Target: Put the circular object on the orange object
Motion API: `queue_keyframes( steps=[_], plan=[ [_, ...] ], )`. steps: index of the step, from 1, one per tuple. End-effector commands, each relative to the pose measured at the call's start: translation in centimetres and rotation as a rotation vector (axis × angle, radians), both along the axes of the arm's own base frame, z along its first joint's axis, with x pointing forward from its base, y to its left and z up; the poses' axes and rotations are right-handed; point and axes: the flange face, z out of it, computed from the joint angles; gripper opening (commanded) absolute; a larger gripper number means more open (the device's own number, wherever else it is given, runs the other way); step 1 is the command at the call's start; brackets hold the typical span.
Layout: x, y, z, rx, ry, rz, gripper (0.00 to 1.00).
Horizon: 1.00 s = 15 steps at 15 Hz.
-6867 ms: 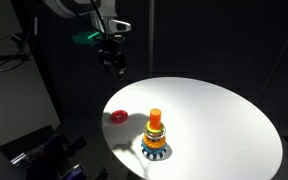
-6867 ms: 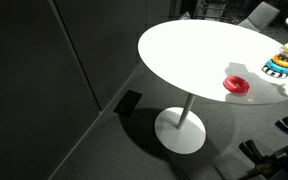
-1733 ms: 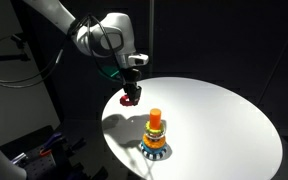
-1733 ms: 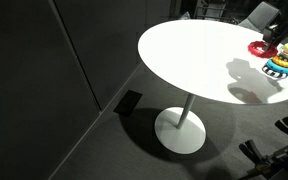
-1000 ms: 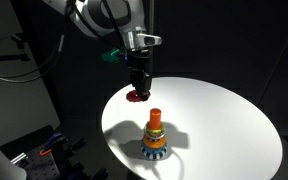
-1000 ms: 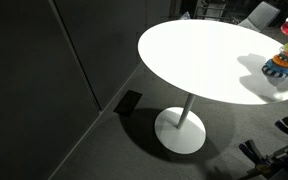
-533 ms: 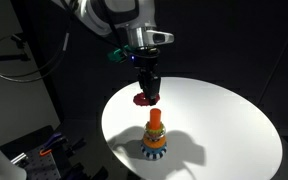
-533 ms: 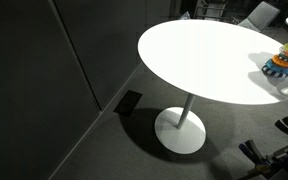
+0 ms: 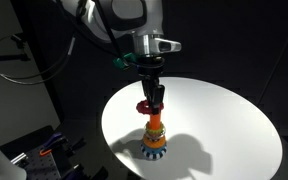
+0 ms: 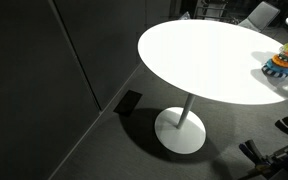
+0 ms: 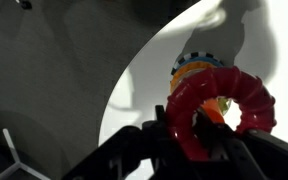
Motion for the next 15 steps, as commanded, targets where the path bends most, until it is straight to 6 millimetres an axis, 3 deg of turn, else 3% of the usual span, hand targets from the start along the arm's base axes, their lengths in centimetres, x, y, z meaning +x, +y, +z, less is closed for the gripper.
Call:
queue_keyframes(
  steps=[1, 10, 15],
  plan=[
    [0.4, -1.3, 0.0, -0.016, 0.002, -0.037, 0.1],
    [0.4, -2.6, -0.4, -0.023, -0.079, -0.035, 0.1],
    [-0.1, -3.2, -1.5, -0.001, -0.084, -0.054, 0.1]
  ],
)
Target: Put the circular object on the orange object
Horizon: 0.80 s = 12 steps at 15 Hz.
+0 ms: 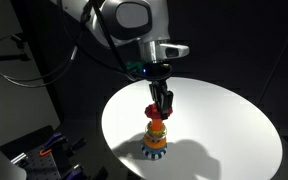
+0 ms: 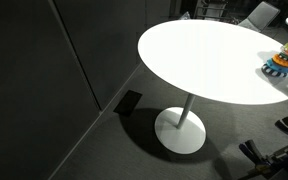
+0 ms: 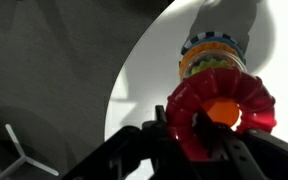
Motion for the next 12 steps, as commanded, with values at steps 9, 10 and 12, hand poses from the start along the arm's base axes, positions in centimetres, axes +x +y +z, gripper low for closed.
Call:
queue_keyframes(
  steps=[9, 10, 12],
  plan=[
    [-1.6, -2.2, -1.2, 0.113, -0.036, -0.119, 0.48],
    [-1.7, -2.2, -1.2, 0.119, -0.04, -0.125, 0.59],
    [-1.8, -2.2, -1.4, 0.135, -0.043, -0.134, 0.73]
  ],
)
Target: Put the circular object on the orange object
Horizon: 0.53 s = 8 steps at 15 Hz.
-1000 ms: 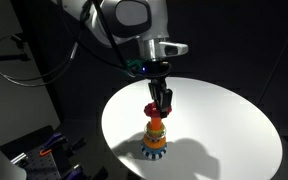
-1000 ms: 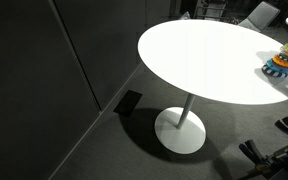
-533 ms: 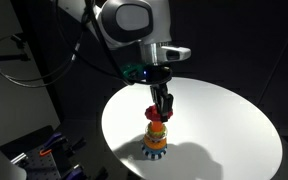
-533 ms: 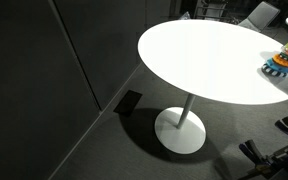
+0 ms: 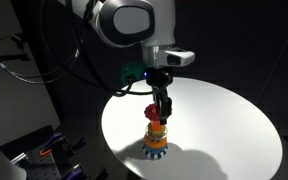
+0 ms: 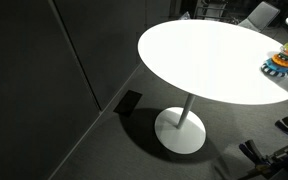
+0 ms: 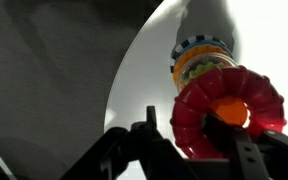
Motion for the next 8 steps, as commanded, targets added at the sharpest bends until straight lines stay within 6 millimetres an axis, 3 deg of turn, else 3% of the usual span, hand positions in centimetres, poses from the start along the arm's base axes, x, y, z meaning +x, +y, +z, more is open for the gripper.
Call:
queue_keyframes(
  steps=[1, 3, 4, 8],
  plan=[
    [-0.58, -0.29, -1.11, 0.04, 0.005, -0.008, 0.82],
    [-0.66, -0.23, -1.46, 0.049, 0.01, -0.01, 0.97],
    [-0.68, -0.24, -1.61, 0.051, 0.013, -0.011, 1.0],
    [-0.79, -0.42, -1.89, 0.059, 0.018, -0.009, 1.0]
  ],
)
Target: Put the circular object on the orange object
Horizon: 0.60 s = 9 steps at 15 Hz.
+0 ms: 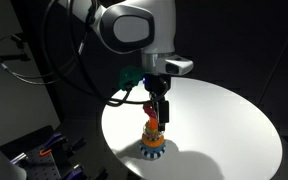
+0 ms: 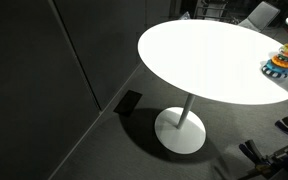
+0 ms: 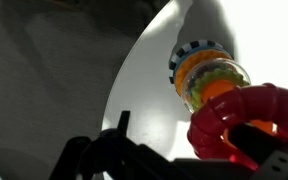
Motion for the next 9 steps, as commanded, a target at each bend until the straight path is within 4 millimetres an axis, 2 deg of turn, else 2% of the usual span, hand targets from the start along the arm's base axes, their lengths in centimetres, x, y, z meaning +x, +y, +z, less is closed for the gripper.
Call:
queue_keyframes(
  steps=[1, 9],
  plan=[
    [-0.35, -0.46, -0.3, 0.023, -0.001, 0.005, 1.0],
    [-0.32, -0.26, 0.41, 0.021, -0.009, 0.012, 1.0]
  ],
)
